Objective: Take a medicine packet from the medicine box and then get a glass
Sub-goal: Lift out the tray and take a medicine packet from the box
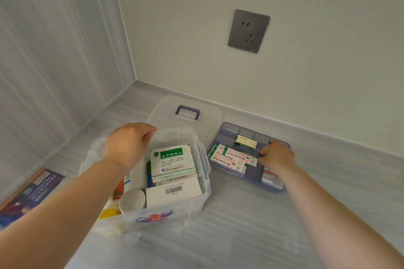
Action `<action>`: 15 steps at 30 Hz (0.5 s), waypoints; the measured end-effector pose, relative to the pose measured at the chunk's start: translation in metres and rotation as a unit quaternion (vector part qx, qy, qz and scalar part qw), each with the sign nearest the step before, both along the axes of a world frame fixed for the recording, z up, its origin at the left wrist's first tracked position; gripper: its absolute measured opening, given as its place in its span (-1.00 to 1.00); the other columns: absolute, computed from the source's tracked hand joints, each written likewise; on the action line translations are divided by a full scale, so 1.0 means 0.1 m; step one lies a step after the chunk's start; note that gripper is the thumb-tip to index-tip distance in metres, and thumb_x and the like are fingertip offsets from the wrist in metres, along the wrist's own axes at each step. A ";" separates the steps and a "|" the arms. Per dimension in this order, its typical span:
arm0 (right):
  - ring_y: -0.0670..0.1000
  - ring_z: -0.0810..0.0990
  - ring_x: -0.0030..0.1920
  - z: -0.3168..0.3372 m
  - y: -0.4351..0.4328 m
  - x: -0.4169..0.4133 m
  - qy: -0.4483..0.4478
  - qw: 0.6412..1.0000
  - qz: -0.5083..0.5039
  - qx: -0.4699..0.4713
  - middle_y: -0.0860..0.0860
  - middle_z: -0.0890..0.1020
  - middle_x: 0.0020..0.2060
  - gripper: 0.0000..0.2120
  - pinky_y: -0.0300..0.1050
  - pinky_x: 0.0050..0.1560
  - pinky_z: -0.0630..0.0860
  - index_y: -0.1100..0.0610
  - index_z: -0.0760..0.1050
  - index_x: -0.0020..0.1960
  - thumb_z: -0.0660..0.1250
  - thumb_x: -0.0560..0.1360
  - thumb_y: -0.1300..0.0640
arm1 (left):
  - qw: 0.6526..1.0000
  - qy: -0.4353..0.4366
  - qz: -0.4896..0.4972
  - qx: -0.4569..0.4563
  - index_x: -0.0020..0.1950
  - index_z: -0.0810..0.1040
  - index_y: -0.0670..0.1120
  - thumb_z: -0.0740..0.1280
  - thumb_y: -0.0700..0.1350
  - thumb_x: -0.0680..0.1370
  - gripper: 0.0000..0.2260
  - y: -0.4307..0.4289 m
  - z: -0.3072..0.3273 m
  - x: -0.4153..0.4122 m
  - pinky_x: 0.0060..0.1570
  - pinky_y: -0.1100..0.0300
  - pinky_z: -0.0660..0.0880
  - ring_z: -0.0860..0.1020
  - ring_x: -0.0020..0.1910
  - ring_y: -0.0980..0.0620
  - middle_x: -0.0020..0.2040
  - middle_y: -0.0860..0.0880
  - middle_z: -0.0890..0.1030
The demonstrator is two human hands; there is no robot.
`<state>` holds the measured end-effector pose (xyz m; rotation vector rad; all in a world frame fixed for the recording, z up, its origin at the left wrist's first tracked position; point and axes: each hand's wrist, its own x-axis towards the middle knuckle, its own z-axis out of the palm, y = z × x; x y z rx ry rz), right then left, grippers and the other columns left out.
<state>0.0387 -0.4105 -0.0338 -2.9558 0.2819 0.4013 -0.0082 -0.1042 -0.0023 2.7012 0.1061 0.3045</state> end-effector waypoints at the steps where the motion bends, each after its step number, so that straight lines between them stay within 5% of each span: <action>1: 0.14 0.36 0.28 -0.02 0.01 0.00 0.001 1.000 -0.002 -0.007 0.12 0.46 0.24 -0.73 -0.04 0.24 0.38 0.06 0.54 0.14 0.20 0.49 0.16 | 1.000 -0.003 0.003 0.003 0.10 0.57 -0.09 0.22 -0.18 0.53 -0.80 0.00 0.01 0.00 0.04 0.02 0.46 0.52 0.11 -0.17 0.13 -0.14 0.62; 9: 0.14 0.43 0.22 -0.21 -0.07 -0.08 0.020 0.999 -0.004 -0.027 0.11 0.49 0.15 -0.75 -0.03 0.17 0.43 0.07 0.55 0.12 0.20 0.50 0.11 | 1.000 0.006 0.007 -0.007 0.09 0.57 -0.09 0.21 -0.17 0.54 -0.80 0.05 -0.01 -0.05 0.05 -0.01 0.47 0.52 0.12 -0.14 0.14 -0.12 0.61; 12: 0.16 0.24 0.38 -0.26 -0.08 -0.10 0.011 0.998 -0.007 -0.059 0.07 0.41 0.30 -0.74 0.15 0.40 0.15 -0.01 0.51 0.16 0.20 0.50 0.08 | 1.000 0.005 0.010 -0.004 0.11 0.56 -0.08 0.20 -0.16 0.54 -0.79 0.05 0.01 -0.07 0.07 -0.01 0.46 0.51 0.14 -0.14 0.15 -0.13 0.61; 15: 0.16 0.06 0.45 -0.28 -0.10 -0.11 0.012 0.996 0.003 -0.087 0.02 0.31 0.40 -0.72 0.25 0.44 -0.08 -0.07 0.48 0.18 0.19 0.49 0.04 | 0.999 0.022 -0.017 0.035 0.20 0.49 -0.08 0.19 -0.13 0.54 -0.75 0.06 0.00 -0.07 0.34 0.01 0.22 0.35 0.33 -0.10 0.26 -0.15 0.52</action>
